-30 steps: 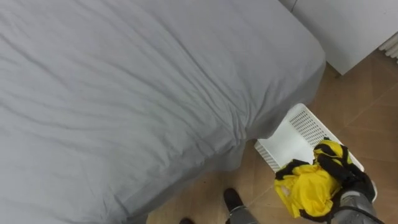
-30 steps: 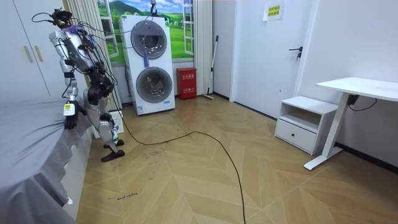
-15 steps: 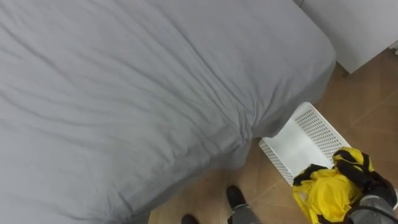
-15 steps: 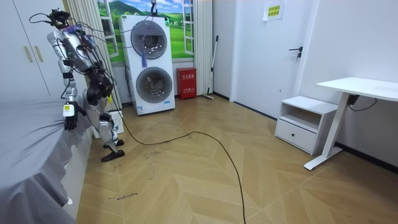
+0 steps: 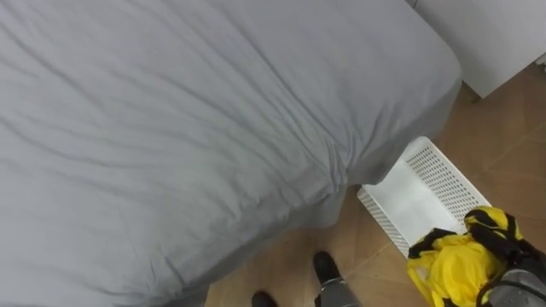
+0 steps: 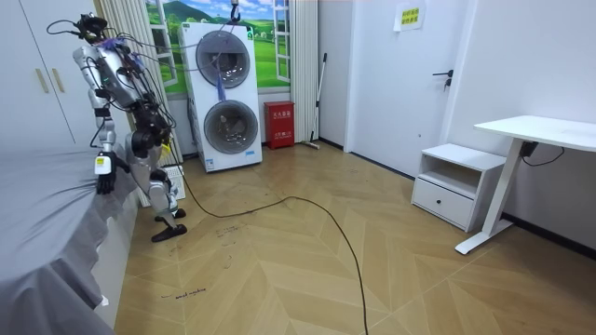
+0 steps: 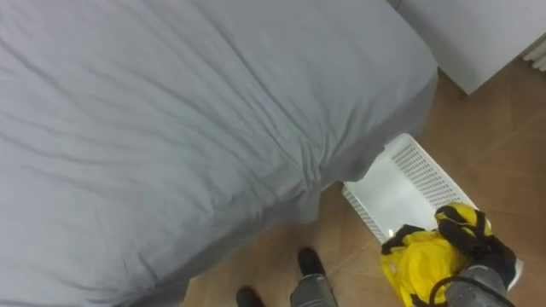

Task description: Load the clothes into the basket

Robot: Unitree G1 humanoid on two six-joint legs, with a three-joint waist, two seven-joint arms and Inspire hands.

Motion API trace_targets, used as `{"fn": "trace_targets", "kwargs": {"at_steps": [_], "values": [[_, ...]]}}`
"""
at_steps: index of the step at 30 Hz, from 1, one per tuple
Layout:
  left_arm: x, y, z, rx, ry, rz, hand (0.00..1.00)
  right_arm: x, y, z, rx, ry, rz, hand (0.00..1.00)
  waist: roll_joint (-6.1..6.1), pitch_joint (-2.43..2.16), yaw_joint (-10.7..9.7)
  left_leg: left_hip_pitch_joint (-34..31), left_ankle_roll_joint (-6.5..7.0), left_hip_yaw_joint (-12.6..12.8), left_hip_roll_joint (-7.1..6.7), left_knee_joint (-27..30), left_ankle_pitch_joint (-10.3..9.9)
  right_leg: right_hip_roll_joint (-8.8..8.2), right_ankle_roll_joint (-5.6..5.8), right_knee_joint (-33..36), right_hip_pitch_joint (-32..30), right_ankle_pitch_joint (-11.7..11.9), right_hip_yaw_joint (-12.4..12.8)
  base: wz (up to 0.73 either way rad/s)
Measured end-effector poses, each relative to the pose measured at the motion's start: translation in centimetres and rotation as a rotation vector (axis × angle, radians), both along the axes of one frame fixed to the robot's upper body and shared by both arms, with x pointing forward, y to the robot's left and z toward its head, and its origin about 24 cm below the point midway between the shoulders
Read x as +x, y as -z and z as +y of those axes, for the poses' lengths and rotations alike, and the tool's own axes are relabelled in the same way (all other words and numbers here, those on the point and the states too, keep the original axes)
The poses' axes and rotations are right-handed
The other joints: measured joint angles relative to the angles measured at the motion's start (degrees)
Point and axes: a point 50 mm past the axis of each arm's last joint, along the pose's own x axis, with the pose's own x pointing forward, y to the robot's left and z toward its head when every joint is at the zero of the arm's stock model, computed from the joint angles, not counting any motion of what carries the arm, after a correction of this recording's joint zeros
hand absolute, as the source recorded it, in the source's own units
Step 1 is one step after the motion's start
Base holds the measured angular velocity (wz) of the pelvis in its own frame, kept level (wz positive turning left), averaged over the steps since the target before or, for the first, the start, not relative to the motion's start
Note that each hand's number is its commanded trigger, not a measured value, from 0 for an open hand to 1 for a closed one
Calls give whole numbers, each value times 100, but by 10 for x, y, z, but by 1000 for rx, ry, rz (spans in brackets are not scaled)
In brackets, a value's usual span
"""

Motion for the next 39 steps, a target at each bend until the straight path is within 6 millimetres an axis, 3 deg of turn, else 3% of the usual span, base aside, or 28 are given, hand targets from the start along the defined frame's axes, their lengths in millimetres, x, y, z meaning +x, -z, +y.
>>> {"fn": "trace_targets", "kwargs": {"at_steps": [1,3,5,6,7,8,19,39], "values": [[-1,0,0,-4,0,2,0,0,-1,-2,-3,7,-1,84,16,-2,0,1,0,1,-1,0,0,1,0,1,-3,0,2,-4],[-1,0,0,-6,0,2,0,-1,-2,-4,-5,18,-4,71,22,-2,6,0,0,1,1,-5,0,5,0,2,-11,0,2,0],[0,0,0,-6,0,1,0,0,-5,-8,-6,40,-15,68,25,-4,15,-14,0,2,2,-11,0,8,0,-1,-27,0,2,0],[0,0,-1,-7,0,1,0,0,-6,-9,-8,45,-16,57,26,-4,21,-17,0,2,3,-10,0,9,0,-1,-29,0,2,0],[0,0,-1,-8,0,0,0,-1,-7,-11,-11,57,-18,20,28,-6,37,-20,0,3,3,-8,0,9,0,-1,-30,0,2,0],[0,0,-2,-9,1,-2,0,-1,-8,-13,-13,67,-20,0,29,-7,54,-22,0,3,3,-6,0,9,-1,0,-31,1,2,0],[4,-1,-3,-15,4,-17,0,-3,-14,-21,-37,134,-17,0,24,-5,137,-132,2,26,-23,-2,2,-5,-5,192,-228,-4,5,-1],[3,-2,3,-20,13,-26,0,-8,-22,-35,-102,165,8,0,-156,-25,119,-142,18,29,-69,-3,12,-35,-4,306,-300,-43,2,0]]}}
